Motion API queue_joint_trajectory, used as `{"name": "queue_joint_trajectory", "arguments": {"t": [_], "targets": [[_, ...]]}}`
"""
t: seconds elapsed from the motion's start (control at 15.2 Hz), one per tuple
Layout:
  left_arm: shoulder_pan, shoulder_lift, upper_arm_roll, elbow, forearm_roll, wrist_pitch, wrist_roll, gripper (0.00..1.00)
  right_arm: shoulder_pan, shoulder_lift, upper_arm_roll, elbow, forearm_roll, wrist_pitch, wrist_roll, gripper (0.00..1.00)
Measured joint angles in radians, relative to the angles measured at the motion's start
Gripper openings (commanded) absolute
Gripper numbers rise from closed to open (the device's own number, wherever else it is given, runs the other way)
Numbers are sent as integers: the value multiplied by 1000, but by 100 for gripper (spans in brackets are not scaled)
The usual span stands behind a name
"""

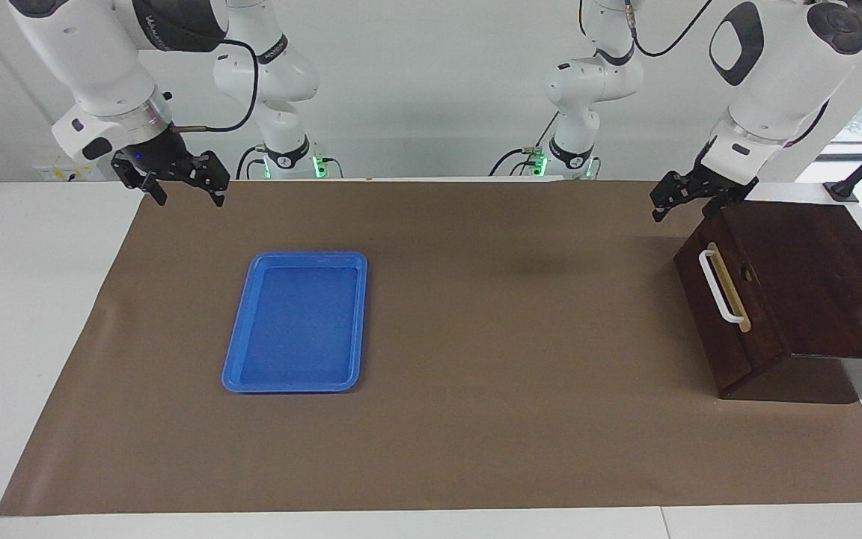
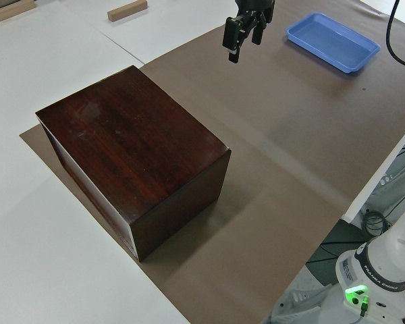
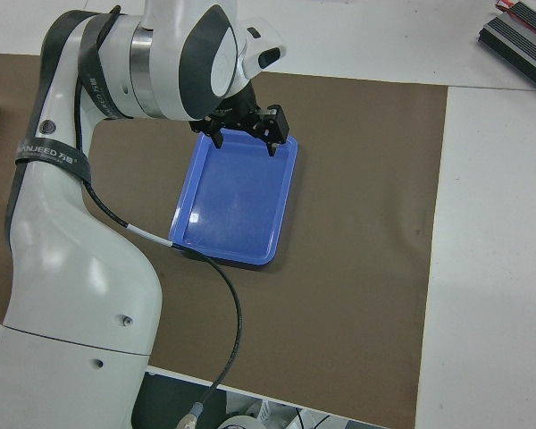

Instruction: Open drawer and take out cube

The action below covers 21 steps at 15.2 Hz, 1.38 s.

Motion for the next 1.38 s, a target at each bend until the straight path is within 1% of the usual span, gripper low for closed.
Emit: {"name": "queue_joint_trajectory", "arguments": {"t": [0.46, 0.66, 0.79, 0.99, 1.38], "targets": [[0, 0, 1, 0, 1, 0, 39, 100, 0, 0, 0, 0, 0, 0, 0, 100], [1, 0, 6, -9, 33, 20, 78, 100, 0, 0, 0, 0, 0, 0, 0, 100], [3, 1, 7, -37, 65, 66, 87, 100, 0, 0, 0, 0, 0, 0, 0, 100], [4, 13, 7, -87, 144, 155, 97, 100, 0, 0, 0, 0, 0, 0, 0, 100], [4, 70, 7, -209, 299, 337, 105, 100, 0, 0, 0, 0, 0, 0, 0, 100]]}}
